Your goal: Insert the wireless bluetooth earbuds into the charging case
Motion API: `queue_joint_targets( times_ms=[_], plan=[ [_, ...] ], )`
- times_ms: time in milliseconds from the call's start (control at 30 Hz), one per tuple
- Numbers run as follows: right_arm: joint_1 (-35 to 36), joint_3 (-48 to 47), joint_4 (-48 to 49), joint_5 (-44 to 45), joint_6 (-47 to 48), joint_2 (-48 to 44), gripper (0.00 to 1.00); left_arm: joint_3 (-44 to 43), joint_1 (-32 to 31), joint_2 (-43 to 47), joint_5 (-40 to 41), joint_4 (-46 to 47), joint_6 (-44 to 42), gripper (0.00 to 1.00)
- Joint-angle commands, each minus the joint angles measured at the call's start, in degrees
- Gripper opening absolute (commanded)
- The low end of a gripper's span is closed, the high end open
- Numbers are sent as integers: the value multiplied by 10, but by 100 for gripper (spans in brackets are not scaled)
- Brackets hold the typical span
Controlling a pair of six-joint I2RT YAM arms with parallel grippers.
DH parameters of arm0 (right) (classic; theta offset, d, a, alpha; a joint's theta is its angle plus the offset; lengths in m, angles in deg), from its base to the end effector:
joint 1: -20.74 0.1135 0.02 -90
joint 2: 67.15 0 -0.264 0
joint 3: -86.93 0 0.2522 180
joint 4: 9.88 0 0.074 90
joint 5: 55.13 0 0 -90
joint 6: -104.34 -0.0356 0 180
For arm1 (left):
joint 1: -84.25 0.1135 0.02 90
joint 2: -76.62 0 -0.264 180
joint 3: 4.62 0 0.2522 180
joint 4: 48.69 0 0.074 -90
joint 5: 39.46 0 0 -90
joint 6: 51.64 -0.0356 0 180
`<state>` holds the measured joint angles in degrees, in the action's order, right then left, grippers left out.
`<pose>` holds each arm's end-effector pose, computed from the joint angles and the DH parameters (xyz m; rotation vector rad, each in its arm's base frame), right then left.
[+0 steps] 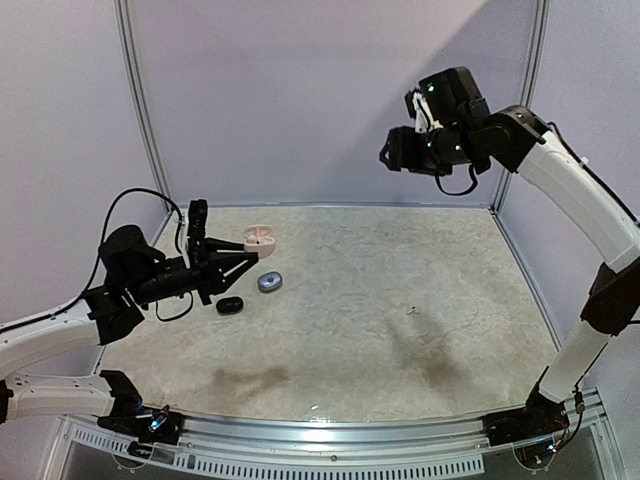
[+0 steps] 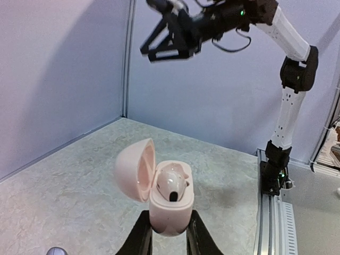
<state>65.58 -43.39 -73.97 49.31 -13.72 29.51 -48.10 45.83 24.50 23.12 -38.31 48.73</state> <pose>0.2573 0.2434 0.4606 -0.1571 2.1180 0.5045 0.1565 -0.1451 0.2872 0.7732 1.4456 -1.0301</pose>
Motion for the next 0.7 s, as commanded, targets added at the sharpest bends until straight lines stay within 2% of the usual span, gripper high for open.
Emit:
queue_joint_targets(
  times_ms=[0, 300, 433, 667],
  plan=[
    [-37, 72, -164, 31, -131, 60, 61, 22, 12, 36, 43, -23, 15, 0],
    [-60, 142, -194, 46, -176, 182, 62, 74, 19, 107, 76, -6, 27, 0],
    [-62, 180, -188, 68, -264, 216, 73, 89, 19, 131, 86, -6, 20, 0],
    [-72, 224, -175, 80, -401, 238, 66, 99, 24, 154, 87, -3, 9, 0]
  ],
)
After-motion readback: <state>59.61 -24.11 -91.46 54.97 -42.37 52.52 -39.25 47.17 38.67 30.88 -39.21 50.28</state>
